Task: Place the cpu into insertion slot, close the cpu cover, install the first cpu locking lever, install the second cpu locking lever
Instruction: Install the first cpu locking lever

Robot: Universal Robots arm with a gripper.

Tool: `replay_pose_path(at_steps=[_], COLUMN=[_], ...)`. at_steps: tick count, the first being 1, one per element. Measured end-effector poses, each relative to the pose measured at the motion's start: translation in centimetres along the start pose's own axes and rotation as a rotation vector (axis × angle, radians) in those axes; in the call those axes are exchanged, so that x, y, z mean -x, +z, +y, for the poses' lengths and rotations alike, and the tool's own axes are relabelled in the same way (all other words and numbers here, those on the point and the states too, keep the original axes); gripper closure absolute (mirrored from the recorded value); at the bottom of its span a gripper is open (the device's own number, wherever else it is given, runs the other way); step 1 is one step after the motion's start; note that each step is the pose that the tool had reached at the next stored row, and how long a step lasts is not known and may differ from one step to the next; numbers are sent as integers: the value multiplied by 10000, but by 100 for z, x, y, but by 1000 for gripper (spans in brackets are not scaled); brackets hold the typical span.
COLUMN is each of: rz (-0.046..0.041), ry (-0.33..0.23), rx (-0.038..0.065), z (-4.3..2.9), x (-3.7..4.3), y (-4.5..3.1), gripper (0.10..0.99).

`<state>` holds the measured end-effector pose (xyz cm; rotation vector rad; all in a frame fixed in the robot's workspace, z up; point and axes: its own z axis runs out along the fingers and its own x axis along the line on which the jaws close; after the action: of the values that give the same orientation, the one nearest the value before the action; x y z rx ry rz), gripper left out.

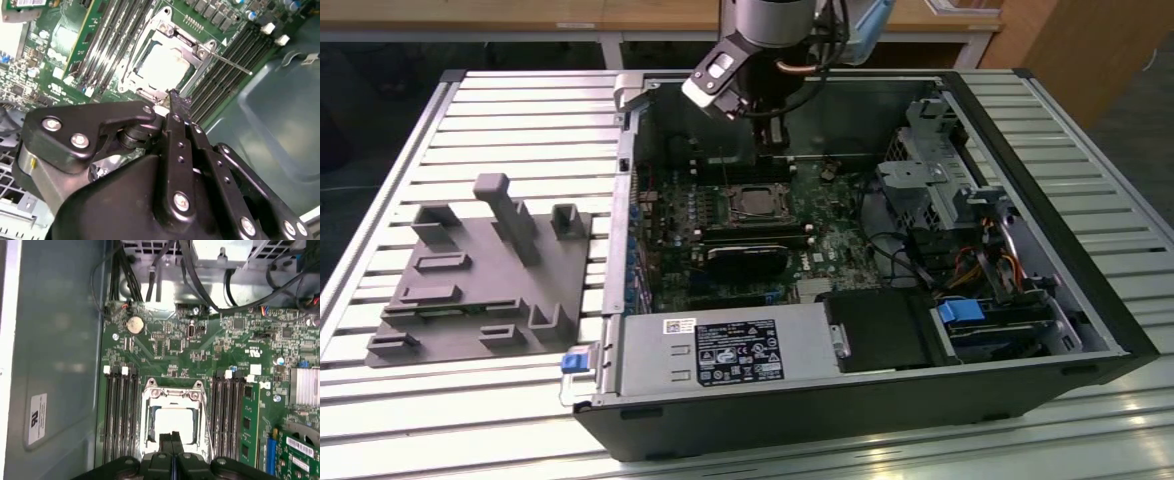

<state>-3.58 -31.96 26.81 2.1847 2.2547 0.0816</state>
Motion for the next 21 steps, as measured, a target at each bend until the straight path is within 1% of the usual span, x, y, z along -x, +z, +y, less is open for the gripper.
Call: replay_pose_path(at_steps=[2, 13, 17, 21], rz=[11, 85, 110, 123], ry=[-217, -2220, -2859, -3218], rx=[-6, -78, -101, -114], z=[0, 0, -1, -5], x=[0, 0, 1, 1], y=[1, 15, 19, 23], gripper=[980, 980, 980, 980])
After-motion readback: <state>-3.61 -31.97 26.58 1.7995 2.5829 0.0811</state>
